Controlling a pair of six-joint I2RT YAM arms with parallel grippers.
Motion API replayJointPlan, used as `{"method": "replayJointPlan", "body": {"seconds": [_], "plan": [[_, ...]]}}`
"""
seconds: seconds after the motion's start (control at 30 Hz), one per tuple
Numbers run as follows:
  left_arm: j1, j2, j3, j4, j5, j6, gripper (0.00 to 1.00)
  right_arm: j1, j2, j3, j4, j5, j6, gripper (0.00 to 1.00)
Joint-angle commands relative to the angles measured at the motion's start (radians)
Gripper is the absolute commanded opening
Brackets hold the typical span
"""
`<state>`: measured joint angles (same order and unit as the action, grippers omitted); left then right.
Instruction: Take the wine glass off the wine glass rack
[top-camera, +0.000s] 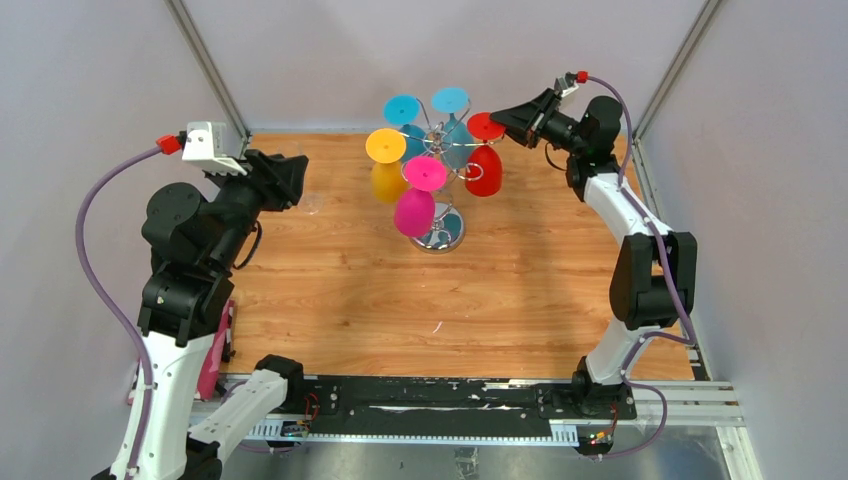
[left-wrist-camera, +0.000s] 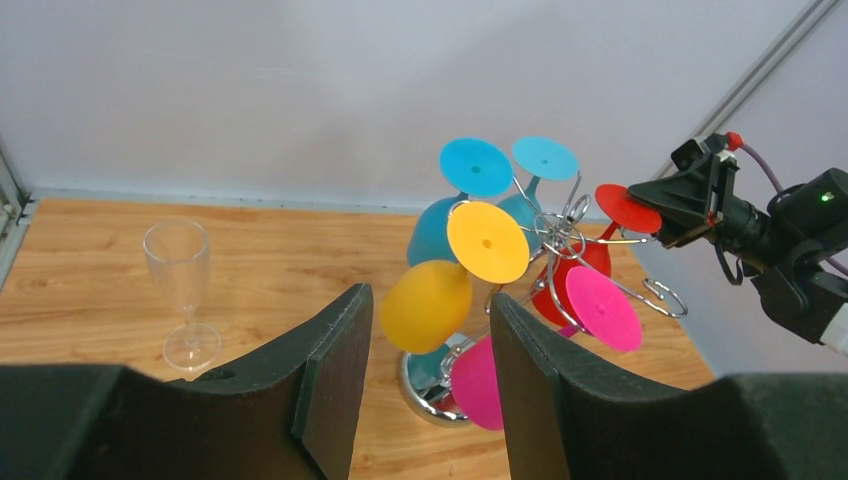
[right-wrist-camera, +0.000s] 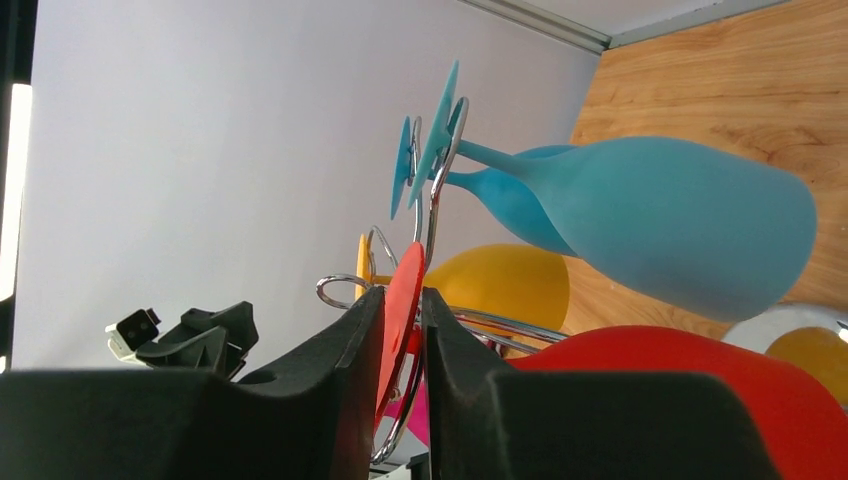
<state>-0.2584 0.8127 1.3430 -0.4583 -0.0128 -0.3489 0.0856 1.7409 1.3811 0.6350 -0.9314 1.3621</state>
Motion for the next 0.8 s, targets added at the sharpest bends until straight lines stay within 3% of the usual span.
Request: {"method": "replayJointPlan", "body": {"seconds": [0.0,0.23,0.77], "plan": [[-0.005,-0.011,-0.009,0.005,-0.008,0.006,0.52,-0.007,-0.007,0.044,-0.076,0.000,-0.058,0.25],[-0.005,-0.013,-0.011,0.005,-0.001,0.001,0.52,-0.028,-0.026,0.072,-0.157,-0.003,-0.076,0.00],[-0.005,-0.031,-0.047,0.010,-0.004,-0.009,0.50,-0.044,-0.140,0.090,-0.347,0.034,-0.089,0.00]]}}
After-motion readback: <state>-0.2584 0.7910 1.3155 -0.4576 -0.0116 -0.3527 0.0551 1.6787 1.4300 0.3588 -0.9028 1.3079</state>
